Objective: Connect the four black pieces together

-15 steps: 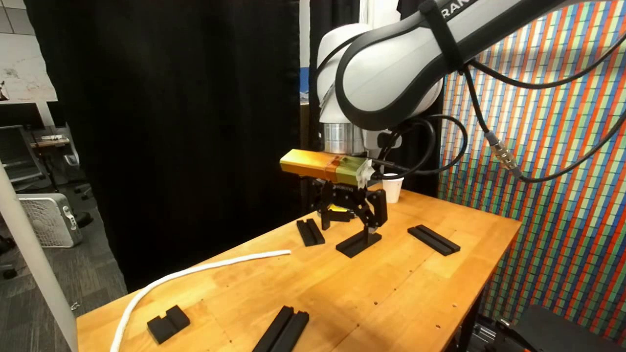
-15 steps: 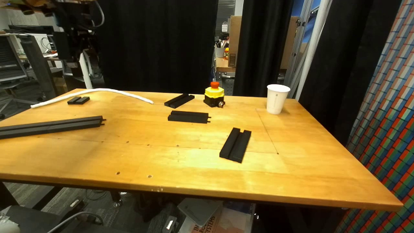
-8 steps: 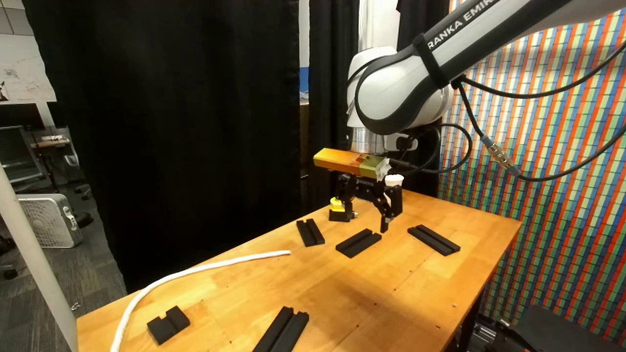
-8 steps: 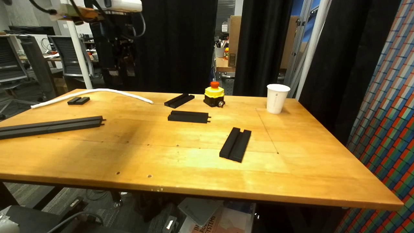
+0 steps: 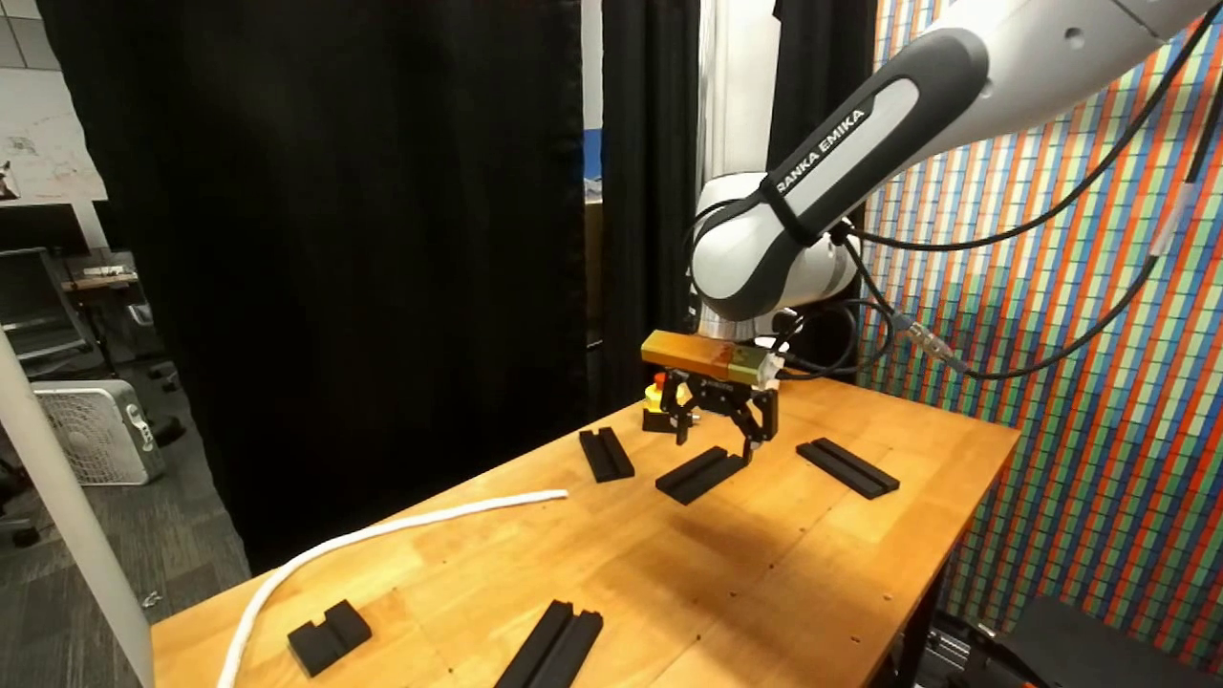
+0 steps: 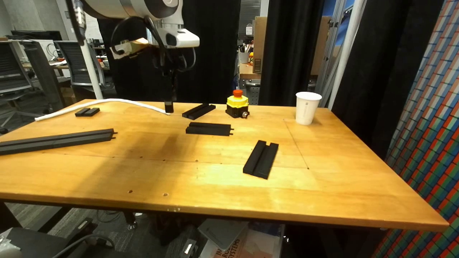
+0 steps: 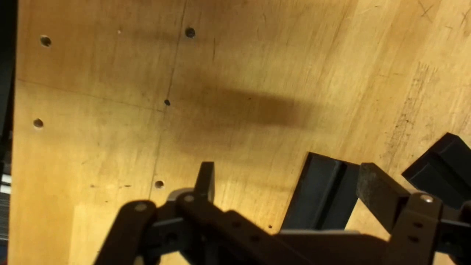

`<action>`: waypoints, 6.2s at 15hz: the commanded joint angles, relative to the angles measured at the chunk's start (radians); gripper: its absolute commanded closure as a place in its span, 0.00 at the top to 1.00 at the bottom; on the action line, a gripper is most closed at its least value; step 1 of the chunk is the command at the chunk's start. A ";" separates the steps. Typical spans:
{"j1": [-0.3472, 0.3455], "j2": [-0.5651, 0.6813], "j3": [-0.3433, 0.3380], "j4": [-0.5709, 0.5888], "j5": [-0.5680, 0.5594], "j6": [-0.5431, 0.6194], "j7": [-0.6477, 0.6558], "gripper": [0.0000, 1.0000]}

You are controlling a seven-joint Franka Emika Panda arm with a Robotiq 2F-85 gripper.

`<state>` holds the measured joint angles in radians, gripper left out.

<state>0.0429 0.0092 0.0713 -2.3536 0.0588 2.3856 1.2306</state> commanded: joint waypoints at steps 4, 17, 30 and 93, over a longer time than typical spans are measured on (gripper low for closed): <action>0.006 0.141 -0.029 0.152 0.005 0.029 -0.071 1.00; -0.001 0.337 -0.069 0.260 0.150 0.106 -0.079 1.00; -0.002 0.424 -0.096 0.298 0.164 0.111 -0.072 1.00; 0.260 0.382 0.046 0.244 0.097 0.044 -0.120 0.46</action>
<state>0.2968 0.4332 0.1133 -2.0702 0.1413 2.4232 1.0962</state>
